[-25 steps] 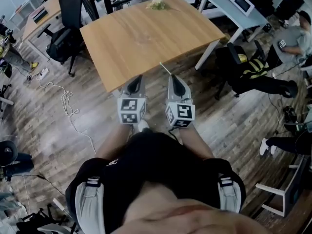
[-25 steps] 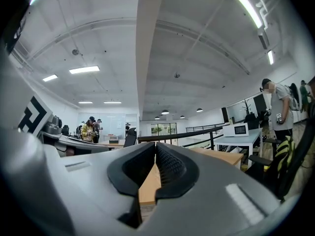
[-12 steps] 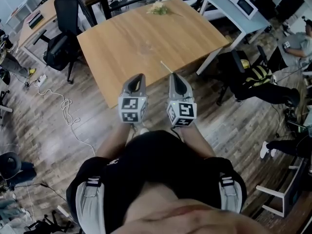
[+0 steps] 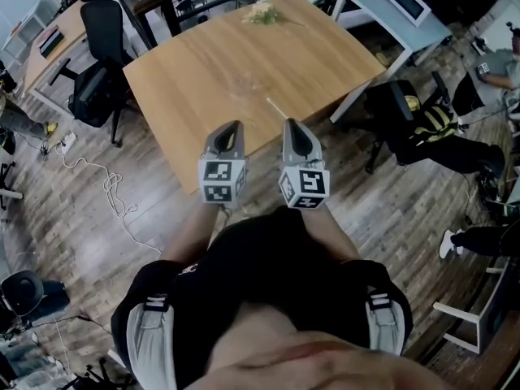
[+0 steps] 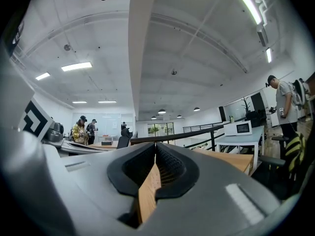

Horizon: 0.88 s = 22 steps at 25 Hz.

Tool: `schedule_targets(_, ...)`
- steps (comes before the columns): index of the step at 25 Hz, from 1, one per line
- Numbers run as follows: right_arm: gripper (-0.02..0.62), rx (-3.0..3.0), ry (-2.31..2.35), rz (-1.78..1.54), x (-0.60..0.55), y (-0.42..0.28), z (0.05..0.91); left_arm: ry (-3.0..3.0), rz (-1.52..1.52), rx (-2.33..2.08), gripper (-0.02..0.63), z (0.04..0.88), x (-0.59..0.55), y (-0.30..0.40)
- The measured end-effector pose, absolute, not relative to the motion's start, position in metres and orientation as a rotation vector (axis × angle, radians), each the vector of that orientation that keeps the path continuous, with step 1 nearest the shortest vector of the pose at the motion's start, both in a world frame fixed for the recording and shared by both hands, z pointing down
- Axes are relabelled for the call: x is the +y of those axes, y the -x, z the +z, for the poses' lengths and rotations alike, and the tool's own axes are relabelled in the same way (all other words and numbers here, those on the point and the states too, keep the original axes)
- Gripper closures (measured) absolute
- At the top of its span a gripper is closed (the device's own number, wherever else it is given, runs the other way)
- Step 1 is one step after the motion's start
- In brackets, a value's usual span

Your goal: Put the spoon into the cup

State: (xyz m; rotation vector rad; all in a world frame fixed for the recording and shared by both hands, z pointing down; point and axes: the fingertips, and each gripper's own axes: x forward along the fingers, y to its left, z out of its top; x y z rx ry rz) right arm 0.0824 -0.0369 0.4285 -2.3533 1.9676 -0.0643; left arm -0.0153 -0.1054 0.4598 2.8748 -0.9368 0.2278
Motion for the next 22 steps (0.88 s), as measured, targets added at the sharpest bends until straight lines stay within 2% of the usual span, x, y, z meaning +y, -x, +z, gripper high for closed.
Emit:
schedule_targets(11, 0.589, 2.066, 2.274, -0.090, -0.083, -0.069, 0.441, -2.844, 0.251, -1.002, 0.594, 0.473, -0.139, 0.030)
schedule_targets(22, 0.589, 2.123, 2.208, -0.099, -0.148, -0.085, 0.441, -2.821, 0.266, -1.078, 0.594, 0.477, -0.197, 0.017)
